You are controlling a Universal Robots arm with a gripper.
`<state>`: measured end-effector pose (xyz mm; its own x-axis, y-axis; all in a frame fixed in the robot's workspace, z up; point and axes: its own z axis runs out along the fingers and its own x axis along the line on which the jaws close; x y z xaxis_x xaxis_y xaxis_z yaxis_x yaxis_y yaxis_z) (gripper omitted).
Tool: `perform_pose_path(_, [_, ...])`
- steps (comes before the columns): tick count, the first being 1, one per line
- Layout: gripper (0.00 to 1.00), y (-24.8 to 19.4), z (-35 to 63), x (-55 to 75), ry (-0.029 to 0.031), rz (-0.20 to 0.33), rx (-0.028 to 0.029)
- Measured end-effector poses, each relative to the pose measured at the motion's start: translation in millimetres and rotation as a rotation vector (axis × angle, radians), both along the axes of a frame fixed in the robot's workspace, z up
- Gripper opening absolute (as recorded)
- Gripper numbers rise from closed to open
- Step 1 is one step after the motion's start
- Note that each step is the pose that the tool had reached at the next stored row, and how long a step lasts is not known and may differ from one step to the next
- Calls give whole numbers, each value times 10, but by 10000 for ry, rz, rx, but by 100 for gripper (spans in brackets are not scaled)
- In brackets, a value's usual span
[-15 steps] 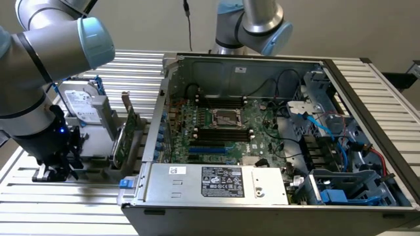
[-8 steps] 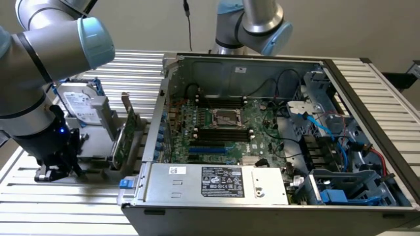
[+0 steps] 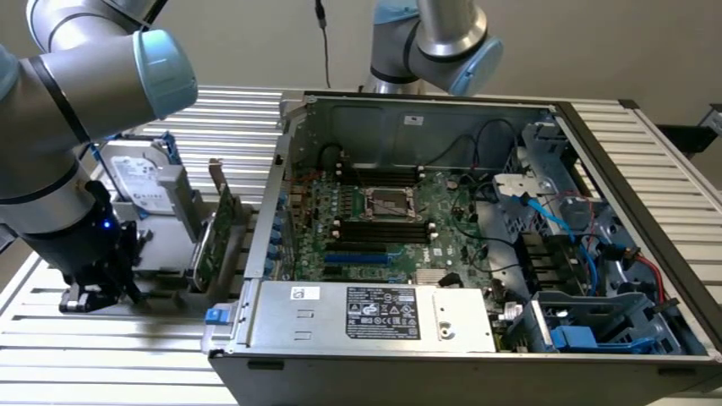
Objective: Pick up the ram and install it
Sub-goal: 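Pick up the ram and move it above insertion slot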
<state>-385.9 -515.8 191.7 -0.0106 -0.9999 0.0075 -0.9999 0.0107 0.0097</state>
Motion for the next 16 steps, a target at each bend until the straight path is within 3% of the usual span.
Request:
perform_pose_path(10, [14,0,21,0,7,-1,6])
perform_pose_path(16, [14,0,262,0,45,-1,4])
